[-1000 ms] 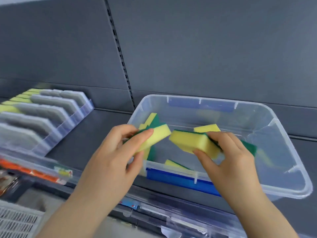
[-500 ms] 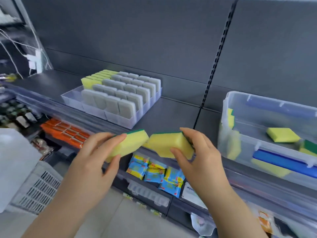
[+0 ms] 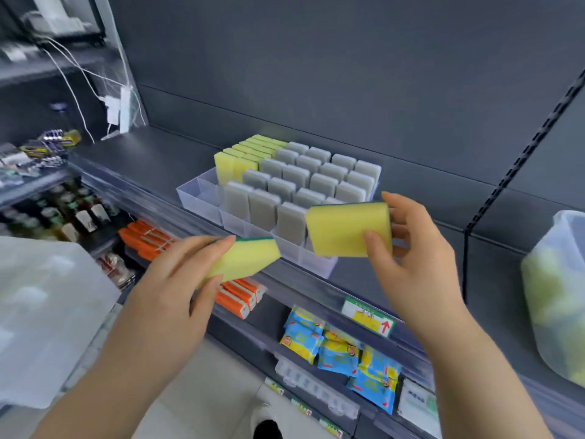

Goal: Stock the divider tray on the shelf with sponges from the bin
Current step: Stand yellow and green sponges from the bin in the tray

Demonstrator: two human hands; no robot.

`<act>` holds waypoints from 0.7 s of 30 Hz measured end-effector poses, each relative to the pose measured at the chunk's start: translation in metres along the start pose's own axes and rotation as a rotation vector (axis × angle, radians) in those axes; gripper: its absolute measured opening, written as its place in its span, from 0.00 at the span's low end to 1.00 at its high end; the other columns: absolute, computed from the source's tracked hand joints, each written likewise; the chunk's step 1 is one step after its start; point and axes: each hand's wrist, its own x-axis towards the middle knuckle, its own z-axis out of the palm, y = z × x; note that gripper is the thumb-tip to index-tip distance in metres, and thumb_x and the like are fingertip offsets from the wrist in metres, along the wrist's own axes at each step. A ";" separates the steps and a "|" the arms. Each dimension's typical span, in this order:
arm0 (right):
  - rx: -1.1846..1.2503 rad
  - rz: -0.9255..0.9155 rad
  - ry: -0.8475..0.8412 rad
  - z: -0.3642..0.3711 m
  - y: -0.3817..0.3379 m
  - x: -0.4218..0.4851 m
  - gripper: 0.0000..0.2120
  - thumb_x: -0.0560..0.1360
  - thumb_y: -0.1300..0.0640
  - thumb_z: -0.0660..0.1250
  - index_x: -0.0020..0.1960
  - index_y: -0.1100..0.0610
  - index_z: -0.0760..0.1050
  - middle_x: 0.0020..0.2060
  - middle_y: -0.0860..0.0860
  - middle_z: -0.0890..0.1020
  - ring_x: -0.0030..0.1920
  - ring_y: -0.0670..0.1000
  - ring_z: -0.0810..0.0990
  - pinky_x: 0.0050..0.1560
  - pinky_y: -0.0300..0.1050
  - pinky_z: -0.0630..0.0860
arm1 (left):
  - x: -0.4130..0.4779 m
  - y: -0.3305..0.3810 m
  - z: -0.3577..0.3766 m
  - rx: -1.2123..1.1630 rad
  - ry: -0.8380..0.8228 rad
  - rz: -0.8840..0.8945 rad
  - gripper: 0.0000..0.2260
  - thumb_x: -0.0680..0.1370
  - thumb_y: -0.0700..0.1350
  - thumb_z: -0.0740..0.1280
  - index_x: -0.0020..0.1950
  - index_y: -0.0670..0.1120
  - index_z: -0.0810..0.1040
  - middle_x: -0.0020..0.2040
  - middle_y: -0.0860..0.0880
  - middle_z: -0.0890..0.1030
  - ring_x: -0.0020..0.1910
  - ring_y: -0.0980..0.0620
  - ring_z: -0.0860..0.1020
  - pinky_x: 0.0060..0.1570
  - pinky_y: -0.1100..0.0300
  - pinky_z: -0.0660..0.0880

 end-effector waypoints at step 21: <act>-0.077 0.079 -0.042 0.221 -0.029 0.191 0.22 0.71 0.56 0.70 0.56 0.36 0.66 0.49 0.32 0.74 0.52 0.37 0.76 0.46 0.32 0.74 | 0.209 -0.249 0.031 -0.175 0.005 -0.034 0.20 0.73 0.42 0.67 0.66 0.48 0.73 0.58 0.57 0.72 0.54 0.64 0.69 0.45 0.63 0.72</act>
